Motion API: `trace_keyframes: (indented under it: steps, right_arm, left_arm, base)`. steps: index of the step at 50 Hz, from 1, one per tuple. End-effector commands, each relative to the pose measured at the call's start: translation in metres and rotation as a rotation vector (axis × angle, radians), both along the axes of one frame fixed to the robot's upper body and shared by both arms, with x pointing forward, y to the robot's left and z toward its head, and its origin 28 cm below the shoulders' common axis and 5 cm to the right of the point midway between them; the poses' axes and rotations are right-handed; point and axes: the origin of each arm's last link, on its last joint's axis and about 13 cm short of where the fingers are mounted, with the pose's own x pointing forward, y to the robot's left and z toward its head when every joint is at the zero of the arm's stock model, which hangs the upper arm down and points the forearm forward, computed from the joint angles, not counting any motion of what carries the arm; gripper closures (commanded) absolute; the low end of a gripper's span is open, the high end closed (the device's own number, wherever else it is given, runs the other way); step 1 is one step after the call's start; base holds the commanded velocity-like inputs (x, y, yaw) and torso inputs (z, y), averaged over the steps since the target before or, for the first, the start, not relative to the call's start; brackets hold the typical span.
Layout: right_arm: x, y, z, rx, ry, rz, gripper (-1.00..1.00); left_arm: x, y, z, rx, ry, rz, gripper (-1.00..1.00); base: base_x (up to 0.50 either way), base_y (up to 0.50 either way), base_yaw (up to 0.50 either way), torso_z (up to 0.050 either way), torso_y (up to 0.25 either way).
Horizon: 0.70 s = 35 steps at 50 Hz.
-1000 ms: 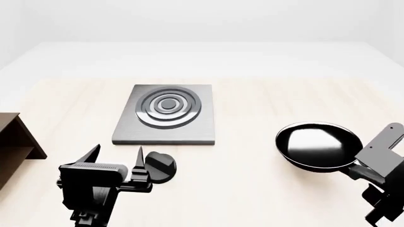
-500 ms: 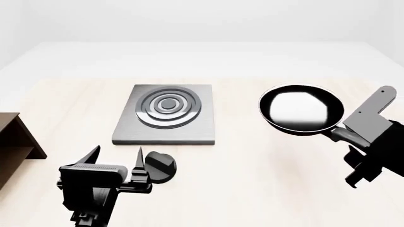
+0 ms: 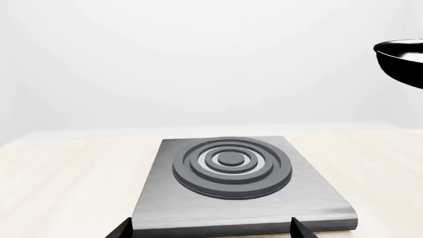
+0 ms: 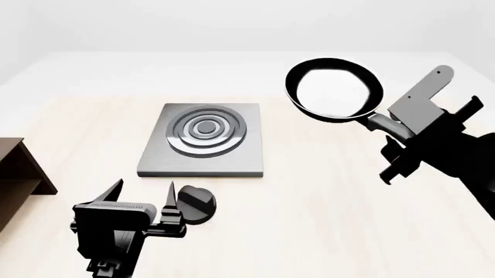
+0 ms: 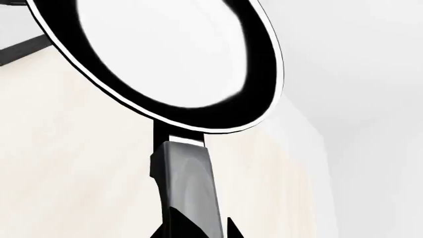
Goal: Turn on the stove and put the frying pan on it.
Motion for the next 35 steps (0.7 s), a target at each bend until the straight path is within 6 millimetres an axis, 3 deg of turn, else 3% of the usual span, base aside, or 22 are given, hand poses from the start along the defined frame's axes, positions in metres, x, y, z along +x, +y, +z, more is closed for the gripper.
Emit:
trace_keyframes:
  steps: [1,14,35]
  right_arm:
    - [0.028,0.014,0.026,-0.022,-0.174,0.019,1.00]
    - [0.055,0.043,0.034,-0.004,-0.210,0.109,1.00]
    - [0.082,0.091,0.030,0.032,-0.283,0.143,1.00]
  left_arm:
    - [-0.001,-0.001,0.000,0.002,0.000,-0.002,-1.00]
    - [-0.001,-0.001,0.002,0.001,-0.006,0.000,-1.00]
    - [-0.002,-0.005,0.006,-0.014,-0.041,-0.034,-1.00]
  base:
    - [0.00,0.00,0.00,0.000,0.000]
    - [0.00,0.00,0.00,0.000,0.002]
    - [0.00,0.00,0.00,0.000,0.002]
